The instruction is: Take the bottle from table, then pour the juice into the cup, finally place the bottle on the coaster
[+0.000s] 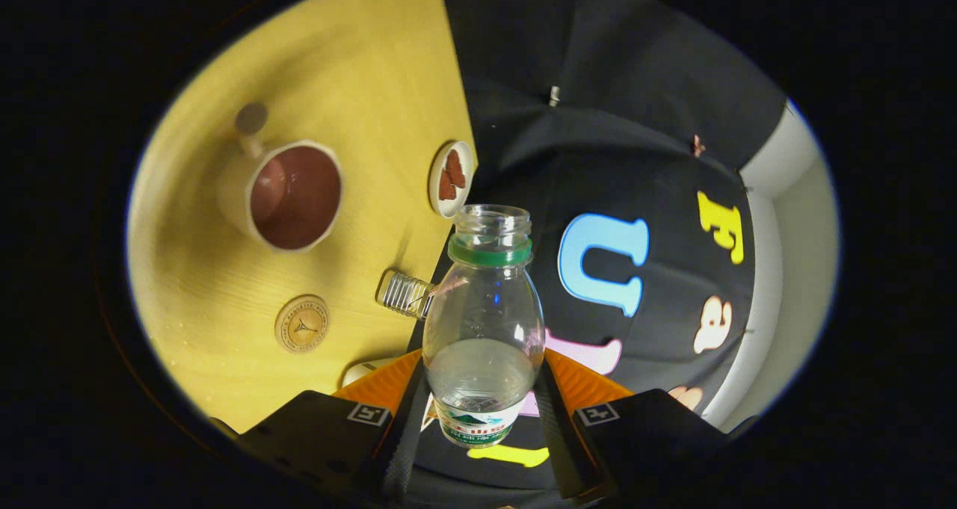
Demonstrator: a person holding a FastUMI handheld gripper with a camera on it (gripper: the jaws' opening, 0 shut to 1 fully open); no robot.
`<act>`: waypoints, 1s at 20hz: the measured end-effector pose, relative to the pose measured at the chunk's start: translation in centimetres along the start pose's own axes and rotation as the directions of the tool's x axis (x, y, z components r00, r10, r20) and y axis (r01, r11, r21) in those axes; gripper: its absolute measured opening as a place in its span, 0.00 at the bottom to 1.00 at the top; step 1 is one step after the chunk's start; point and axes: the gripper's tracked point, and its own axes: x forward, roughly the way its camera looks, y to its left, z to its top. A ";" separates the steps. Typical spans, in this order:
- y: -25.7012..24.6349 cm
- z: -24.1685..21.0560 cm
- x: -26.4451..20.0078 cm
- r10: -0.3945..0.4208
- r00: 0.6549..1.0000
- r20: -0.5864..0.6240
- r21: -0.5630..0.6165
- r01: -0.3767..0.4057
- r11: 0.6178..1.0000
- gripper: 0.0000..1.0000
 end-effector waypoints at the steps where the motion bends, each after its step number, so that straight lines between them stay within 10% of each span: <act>1: -0.7 -0.3 -0.3 -0.002 1.000 -0.007 0.064 0.003 0.998 0.75; 8: -4.3 -3.1 -1.3 0.020 0.998 -0.053 0.512 0.010 0.859 0.75; 14: -5.8 -3.5 -1.5 0.021 1.000 0.022 0.854 -0.030 0.520 0.76; 20: -3.7 -4.5 -0.7 0.022 0.997 0.080 0.958 -0.083 0.275 0.75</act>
